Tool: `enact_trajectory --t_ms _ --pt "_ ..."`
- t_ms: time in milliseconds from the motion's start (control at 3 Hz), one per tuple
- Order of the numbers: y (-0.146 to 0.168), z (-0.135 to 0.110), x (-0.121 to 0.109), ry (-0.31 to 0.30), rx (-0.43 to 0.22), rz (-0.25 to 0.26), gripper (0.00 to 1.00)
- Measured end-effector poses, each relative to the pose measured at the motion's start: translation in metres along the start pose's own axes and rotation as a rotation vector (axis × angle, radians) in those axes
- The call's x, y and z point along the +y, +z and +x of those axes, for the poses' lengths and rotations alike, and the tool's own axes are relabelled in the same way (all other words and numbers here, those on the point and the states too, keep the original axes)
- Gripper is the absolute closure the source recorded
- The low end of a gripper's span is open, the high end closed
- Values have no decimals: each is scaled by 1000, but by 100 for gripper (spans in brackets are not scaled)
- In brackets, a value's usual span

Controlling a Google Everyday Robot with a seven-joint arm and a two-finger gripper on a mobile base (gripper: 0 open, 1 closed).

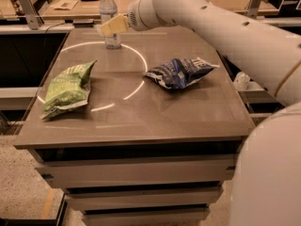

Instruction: Move blue plastic bottle near green rice chip bag

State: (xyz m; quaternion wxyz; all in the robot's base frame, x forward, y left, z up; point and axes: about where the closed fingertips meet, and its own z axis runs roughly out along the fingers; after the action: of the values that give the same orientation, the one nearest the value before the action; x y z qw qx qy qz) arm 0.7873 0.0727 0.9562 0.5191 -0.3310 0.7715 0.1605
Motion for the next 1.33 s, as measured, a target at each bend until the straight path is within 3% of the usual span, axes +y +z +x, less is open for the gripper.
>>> enact_trajectory --t_ms 667,1000,1333 --pt "70 -21 -10 -52 -36 -46 0" --pt "107 11 -9 -40 -29 -169 0" --pt "140 50 6 -48 -28 -335 0"
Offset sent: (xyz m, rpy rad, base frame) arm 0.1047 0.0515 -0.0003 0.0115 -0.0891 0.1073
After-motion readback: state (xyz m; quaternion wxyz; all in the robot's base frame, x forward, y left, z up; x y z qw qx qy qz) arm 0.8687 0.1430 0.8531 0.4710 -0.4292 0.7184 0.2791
